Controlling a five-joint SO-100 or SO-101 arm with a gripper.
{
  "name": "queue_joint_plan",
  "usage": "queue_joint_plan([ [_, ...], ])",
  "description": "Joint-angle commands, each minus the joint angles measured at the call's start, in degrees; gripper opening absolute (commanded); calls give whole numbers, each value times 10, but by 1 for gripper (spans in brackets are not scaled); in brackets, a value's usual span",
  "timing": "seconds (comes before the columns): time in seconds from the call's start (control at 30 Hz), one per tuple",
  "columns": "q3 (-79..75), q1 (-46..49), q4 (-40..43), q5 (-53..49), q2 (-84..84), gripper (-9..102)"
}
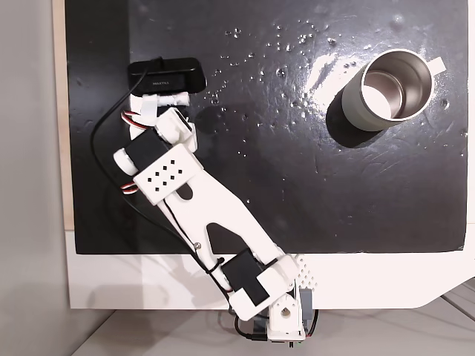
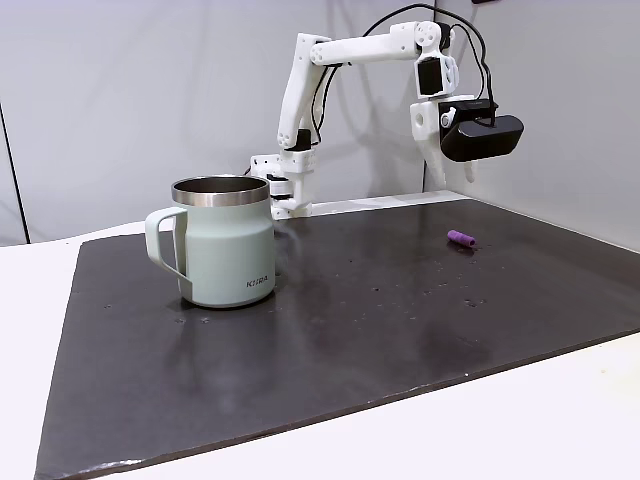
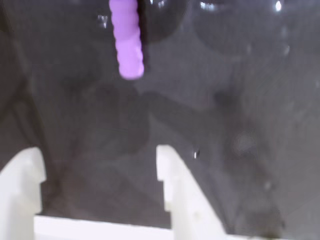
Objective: Grasp a pengrip and put it in the cup.
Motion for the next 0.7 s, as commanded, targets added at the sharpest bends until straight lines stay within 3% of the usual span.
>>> queue_joint_plan([
  [0.0, 28, 12, -55, -18, 20, 23],
  [0.27, 95, 24, -145, -42, 4, 23],
  [0.67, 95, 25, -202, -56, -61, 23],
])
